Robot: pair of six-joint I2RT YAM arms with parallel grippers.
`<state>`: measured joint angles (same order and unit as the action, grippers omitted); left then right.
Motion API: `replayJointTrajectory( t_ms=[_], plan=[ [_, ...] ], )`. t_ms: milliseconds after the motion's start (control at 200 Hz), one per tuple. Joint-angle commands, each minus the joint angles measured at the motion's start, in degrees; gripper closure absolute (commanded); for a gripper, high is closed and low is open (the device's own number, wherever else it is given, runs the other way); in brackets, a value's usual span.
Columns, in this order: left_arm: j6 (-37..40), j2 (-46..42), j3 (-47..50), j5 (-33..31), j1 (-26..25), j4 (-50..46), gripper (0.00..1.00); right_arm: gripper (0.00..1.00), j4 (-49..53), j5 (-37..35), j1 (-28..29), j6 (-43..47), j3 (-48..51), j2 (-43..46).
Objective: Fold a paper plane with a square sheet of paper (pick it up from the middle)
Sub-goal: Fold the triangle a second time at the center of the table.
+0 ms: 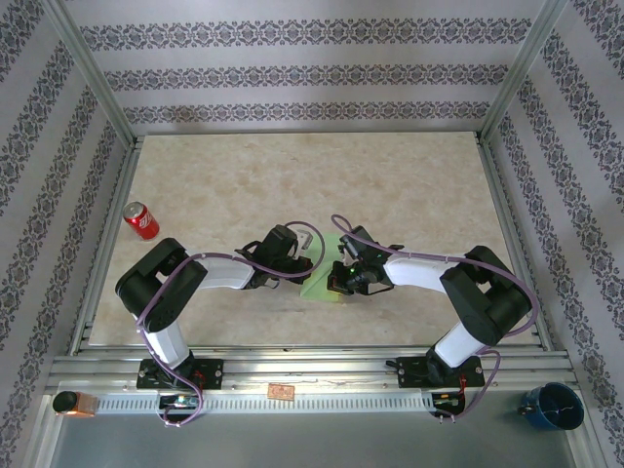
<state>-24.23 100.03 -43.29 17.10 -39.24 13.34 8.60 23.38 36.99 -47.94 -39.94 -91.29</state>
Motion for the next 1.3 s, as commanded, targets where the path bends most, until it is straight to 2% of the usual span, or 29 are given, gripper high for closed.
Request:
replayJointTrajectory(
  t_ms=[0,215,545,749,1299],
  plan=[
    [0.0,1.0,-0.2,0.2,0.6,0.3,1.0,0.95,4.0,-1.3,0.0,0.8,0.0,-1.5],
    [-0.4,1.9,-0.2,0.7,0.6,-0.2,1.0,0.93,2.8,-0.7,-0.2,0.4,0.0,-1.2],
    [-2.5,1.4,1.9,0.2,0.7,0.4,1.0,0.9,-9.8,3.6,-4.8,-6.7,4.3,6.5],
    [-4.4,1.0,2.4,-0.4,0.7,0.5,1.0,0.92,-13.5,6.0,-4.1,-8.9,1.7,1.3],
    [-5.1,0.3,3.4,-0.5,0.7,1.0,1.0,0.96,-19.4,6.8,-3.4,-12.8,-0.7,-4.2]
  ],
)
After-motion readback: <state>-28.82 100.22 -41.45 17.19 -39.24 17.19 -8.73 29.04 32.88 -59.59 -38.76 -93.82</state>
